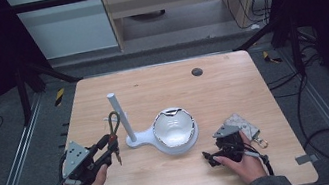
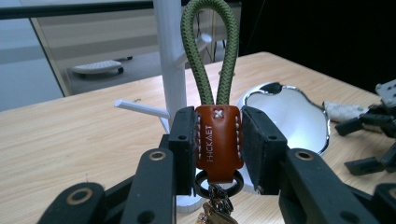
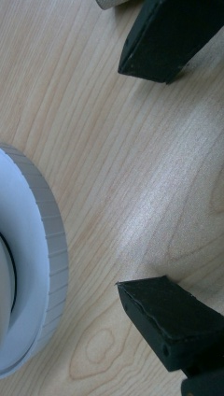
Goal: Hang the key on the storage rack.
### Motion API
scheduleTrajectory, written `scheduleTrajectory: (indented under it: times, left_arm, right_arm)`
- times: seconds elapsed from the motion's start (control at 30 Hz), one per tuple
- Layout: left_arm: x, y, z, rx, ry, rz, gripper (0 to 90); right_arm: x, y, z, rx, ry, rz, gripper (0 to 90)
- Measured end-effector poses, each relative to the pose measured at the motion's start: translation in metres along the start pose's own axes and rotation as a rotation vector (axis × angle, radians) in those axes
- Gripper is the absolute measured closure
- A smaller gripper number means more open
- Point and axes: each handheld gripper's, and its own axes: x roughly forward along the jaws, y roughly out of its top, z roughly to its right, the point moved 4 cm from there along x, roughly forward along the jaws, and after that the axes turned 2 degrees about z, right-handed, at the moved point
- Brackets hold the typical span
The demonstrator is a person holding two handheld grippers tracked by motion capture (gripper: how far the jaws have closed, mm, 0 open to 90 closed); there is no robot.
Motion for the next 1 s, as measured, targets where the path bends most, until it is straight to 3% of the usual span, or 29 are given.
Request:
scheduleTrajectory:
  times: [0.6,1.0]
  left_arm:
    - [0.03,-0.018,-0.01,-0.035,0.014,-0.078,65.7]
    - [0.038,-0.021,-0.013,-0.038,0.021,-0.09,65.7]
  right_arm:
    - [0.0,0.0,0.0,0.0,0.0,0.0,0.2]
    - [0.0,0.0,0.0,0.0,0.0,0.0,0.2]
